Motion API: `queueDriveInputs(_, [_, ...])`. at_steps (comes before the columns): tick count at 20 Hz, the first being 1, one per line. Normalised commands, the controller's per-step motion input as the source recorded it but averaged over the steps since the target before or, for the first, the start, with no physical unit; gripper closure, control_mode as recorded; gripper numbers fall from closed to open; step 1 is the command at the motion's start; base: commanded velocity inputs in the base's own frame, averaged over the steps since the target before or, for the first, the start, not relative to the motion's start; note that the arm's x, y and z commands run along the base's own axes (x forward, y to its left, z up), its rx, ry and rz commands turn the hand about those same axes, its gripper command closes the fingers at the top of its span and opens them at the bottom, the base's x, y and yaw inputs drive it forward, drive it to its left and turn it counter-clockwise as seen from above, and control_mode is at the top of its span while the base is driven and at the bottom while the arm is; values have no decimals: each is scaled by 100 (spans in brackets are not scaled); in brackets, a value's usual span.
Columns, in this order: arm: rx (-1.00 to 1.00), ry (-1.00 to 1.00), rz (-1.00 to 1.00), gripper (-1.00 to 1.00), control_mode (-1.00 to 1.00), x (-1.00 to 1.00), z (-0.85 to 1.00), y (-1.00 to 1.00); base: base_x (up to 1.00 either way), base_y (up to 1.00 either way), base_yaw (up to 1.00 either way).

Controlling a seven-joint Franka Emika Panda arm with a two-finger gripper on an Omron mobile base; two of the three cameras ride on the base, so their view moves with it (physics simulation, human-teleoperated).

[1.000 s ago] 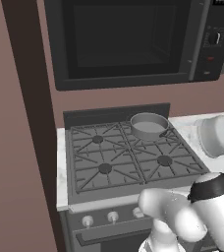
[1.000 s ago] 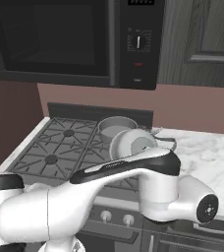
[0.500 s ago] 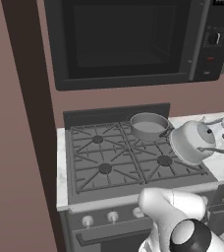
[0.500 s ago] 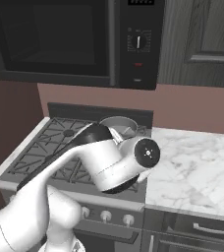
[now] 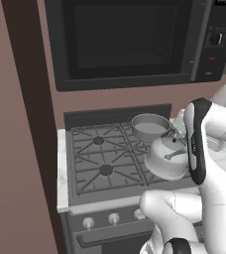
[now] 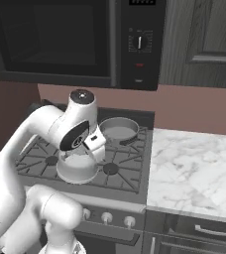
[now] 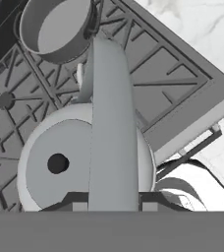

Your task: Pick the kettle from the counter and place it on a stove burner. Then turn the burner on.

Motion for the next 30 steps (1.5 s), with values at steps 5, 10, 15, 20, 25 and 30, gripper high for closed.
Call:
queueDriveInputs(5, [-6,31,0,100,-100,25,26,94,0,0,0])
queueDriveInputs(10, [1,0,0,100,-100,3,0,5,0,0,0])
queueDriveInputs(15, [0,-1,-6,100,-100,28,0,43,0,0,0])
queueDriveInputs(20, [-2,-12,-11,100,-100,39,-5,64,0,0,0])
queueDriveInputs(25, [0,-10,-9,100,-100,27,-12,58,0,0,0])
queueDriveInputs(30, [0,-9,-7,100,-100,28,-18,60,0,0,0])
